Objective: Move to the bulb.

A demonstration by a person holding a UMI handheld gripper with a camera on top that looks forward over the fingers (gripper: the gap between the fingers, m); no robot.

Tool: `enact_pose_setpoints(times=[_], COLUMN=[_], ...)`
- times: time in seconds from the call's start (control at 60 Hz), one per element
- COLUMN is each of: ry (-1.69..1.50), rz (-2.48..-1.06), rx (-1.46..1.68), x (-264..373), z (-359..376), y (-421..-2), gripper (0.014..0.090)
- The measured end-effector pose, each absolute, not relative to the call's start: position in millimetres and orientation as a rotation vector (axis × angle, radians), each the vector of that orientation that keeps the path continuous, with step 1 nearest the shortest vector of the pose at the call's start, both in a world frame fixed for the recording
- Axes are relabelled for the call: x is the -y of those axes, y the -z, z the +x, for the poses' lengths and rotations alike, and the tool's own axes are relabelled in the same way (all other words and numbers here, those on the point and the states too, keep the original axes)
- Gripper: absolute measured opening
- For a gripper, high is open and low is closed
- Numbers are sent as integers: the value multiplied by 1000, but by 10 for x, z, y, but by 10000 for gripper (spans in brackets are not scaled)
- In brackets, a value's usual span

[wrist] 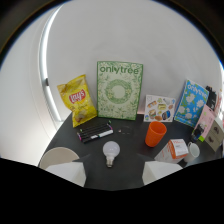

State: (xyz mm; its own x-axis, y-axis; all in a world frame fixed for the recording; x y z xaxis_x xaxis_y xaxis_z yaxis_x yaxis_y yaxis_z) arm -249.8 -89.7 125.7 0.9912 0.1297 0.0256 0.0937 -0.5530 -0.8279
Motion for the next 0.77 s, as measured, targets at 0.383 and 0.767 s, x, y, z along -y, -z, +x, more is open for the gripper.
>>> enact_pose_setpoints(times=[0.383,0.767], ry=[-10,-15], rz=[-2256,-2268], rx=[108,105], x=[578,624], z=[-2655,-2696], y=[-805,-794], gripper=[860,861])
